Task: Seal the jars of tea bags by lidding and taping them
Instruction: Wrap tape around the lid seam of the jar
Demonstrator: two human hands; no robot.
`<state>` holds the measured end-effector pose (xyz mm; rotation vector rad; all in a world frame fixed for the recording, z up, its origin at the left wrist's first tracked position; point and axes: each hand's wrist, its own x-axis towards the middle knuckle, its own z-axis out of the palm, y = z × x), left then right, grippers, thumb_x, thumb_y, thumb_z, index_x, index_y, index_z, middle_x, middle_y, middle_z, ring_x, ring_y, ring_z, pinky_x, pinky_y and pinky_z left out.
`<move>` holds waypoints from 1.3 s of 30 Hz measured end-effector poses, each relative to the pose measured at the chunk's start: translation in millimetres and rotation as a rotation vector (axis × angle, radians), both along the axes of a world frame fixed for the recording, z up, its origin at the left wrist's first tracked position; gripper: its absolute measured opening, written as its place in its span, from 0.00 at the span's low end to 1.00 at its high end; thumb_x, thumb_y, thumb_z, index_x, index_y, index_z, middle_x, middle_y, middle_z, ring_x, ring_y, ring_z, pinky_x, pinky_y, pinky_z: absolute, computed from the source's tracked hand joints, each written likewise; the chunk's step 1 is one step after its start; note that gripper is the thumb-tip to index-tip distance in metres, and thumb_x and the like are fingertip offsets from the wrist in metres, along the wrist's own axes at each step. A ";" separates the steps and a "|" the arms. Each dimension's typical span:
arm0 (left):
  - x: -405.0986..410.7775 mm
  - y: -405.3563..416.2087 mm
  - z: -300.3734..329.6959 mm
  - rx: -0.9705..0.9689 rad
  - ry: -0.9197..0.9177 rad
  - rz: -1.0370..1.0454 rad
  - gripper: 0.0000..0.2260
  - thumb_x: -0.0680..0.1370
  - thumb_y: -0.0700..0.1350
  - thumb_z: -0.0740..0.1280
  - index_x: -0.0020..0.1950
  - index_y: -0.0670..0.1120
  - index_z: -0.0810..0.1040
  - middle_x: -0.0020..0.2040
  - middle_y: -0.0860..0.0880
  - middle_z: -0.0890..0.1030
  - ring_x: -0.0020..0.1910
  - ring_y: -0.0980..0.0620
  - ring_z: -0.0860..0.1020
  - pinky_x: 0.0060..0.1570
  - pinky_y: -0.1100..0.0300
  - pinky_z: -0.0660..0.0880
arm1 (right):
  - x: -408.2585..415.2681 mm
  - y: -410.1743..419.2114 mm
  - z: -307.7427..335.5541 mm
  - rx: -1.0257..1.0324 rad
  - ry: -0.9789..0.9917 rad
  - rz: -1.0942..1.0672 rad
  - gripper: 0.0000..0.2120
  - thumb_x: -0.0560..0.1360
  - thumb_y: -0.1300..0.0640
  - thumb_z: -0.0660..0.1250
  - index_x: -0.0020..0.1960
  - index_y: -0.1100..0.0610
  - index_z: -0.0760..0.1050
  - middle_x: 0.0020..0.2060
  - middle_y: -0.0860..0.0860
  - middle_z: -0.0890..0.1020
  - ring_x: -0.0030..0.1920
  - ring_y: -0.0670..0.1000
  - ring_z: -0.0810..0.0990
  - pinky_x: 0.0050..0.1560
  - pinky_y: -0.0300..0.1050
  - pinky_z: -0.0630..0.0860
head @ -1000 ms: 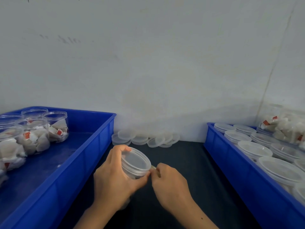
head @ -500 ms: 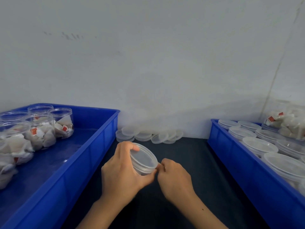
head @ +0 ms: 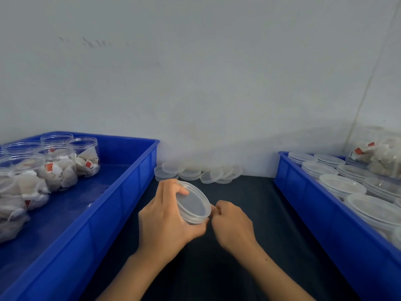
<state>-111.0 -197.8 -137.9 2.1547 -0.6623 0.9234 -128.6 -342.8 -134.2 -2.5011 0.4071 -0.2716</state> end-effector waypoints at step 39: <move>-3.9 -9.7 -7.0 -0.156 0.275 -0.071 0.33 0.53 0.72 0.67 0.51 0.63 0.60 0.48 0.69 0.69 0.45 0.63 0.73 0.43 0.67 0.71 | 23.1 -24.2 -15.7 -0.048 -0.280 -0.058 0.24 0.79 0.41 0.57 0.31 0.54 0.65 0.26 0.47 0.70 0.28 0.47 0.66 0.30 0.44 0.63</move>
